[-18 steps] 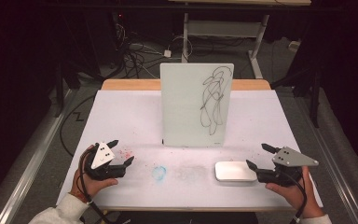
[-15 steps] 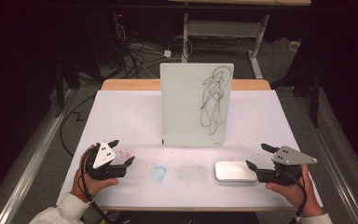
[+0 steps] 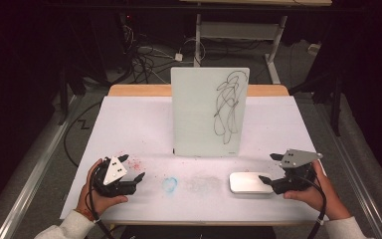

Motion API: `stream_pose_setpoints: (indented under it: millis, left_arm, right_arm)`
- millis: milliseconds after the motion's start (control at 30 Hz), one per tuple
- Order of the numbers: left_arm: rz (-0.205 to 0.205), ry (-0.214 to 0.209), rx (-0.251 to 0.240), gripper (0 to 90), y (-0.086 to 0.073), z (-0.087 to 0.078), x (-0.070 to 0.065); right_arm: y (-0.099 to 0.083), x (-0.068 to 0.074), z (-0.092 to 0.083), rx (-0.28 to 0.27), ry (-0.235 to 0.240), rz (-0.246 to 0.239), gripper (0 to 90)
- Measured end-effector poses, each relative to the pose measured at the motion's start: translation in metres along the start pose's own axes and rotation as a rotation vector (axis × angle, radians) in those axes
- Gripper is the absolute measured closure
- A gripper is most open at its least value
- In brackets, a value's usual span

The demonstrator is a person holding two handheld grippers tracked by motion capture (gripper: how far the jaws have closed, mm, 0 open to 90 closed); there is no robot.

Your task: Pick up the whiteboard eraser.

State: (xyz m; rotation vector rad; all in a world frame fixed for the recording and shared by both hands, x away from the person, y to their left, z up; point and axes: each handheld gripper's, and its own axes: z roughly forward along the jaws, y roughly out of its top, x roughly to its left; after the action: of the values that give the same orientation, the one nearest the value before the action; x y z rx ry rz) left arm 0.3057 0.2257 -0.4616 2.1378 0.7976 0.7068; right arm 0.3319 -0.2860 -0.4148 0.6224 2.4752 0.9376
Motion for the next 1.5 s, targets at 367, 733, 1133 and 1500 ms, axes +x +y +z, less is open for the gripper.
stream_pose_setpoints:
  millis: [367, 733, 1133, 1500]
  left_arm:
    - [0.035, -0.035, 0.022, 19.1, -0.001, 0.002, -0.003]
    - [0.035, -0.045, 0.061, 19.1, -0.002, 0.007, -0.002]
    - [0.055, -0.044, 0.079, 19.1, -0.001, 0.009, -0.004]
    - [0.058, -0.044, 0.081, 19.1, -0.001, 0.009, -0.004]
  right_arm:
    - [0.024, 0.006, 0.023, 0.241, 0.2, -0.181, 20.6]
    - [0.026, 0.006, 0.051, 0.391, 0.264, -0.25, 18.8]
    - [0.025, 0.007, 0.064, 0.413, 0.331, -0.274, 26.0]
    - [0.024, 0.011, 0.057, 0.38, 0.315, -0.283, 30.7]
